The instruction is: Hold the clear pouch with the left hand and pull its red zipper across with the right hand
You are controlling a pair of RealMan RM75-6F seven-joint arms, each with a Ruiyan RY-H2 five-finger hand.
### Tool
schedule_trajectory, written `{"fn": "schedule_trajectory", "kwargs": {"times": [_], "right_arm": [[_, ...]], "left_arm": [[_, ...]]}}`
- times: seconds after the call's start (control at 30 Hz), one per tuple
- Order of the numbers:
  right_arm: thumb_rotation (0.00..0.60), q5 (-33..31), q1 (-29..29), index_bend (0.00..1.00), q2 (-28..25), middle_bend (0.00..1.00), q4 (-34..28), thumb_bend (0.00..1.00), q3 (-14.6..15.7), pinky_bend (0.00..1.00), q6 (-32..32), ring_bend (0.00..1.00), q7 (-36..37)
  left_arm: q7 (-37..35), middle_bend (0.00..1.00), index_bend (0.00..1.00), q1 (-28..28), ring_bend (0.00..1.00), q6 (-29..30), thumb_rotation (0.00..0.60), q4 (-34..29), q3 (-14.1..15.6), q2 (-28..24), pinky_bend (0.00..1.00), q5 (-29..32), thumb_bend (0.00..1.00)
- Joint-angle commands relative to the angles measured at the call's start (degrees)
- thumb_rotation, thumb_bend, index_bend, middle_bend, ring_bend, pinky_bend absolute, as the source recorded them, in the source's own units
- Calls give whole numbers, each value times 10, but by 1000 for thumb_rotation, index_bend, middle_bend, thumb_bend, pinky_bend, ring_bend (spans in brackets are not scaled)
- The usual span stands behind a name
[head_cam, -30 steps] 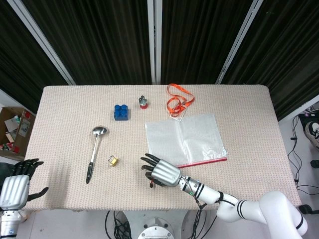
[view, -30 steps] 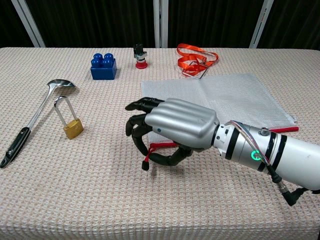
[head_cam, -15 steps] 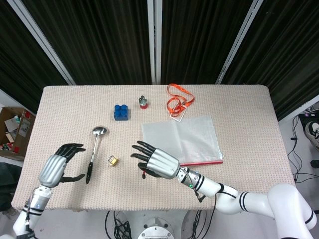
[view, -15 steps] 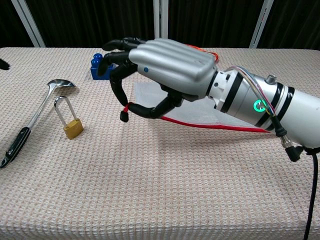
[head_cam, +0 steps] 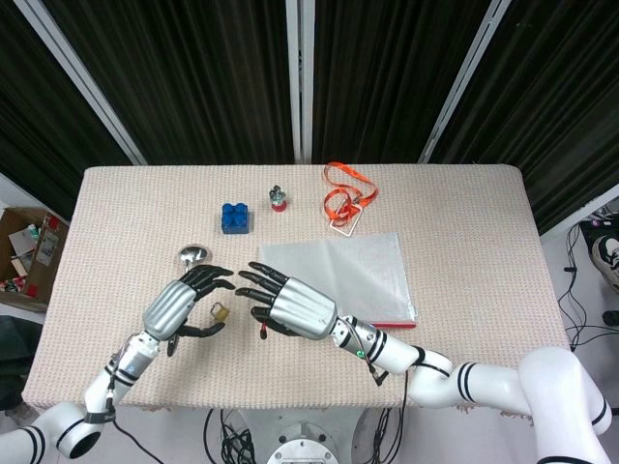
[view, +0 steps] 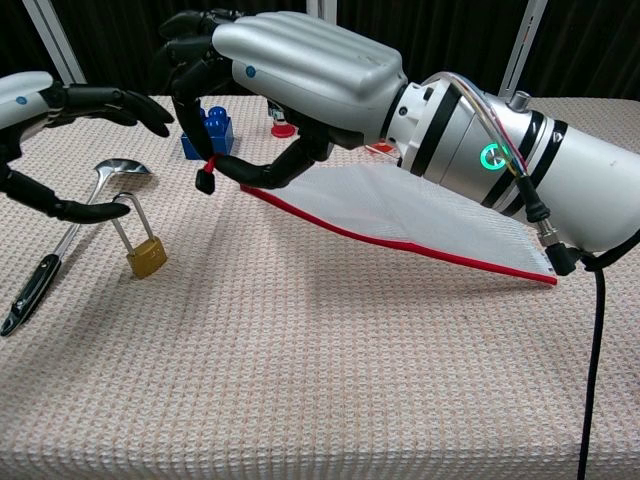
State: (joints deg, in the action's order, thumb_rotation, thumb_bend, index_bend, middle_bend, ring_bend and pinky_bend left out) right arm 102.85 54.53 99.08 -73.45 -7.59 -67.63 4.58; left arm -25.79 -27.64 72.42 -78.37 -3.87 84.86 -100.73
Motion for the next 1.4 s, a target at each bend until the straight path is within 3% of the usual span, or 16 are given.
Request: {"fn": "schedule_trajectory", "kwargs": {"times": [0.03,0.43,0.8,1.17,1.4], "right_arm": [[600,-3,2,813,0,189,-2,477,-2,0,-3,0,4],[600,-17,16,812,1,190,-12,477,-14,0,-4,0,12],[600,-22,15,813,-3,190,-12,477,-11,0,-13,0,16],[600,-26,18,813,-5,189,-12,477,-9,0,-13,0,18],[600,-29,21,813,-3,190,-12,477,-11,0,-13,0,21]], "left_arm": [[-10,161,307,-19,129,-8,600,-2,0,10,143,-4,213],[-40,161,355,-79,129,-49,600,0,2,35,143,8,277],[-65,170,454,-97,130,-47,600,11,9,50,143,24,336],[-86,176,469,-105,129,-31,600,23,11,64,143,33,338],[-95,195,541,-107,129,-24,600,35,14,73,143,40,340]]}}
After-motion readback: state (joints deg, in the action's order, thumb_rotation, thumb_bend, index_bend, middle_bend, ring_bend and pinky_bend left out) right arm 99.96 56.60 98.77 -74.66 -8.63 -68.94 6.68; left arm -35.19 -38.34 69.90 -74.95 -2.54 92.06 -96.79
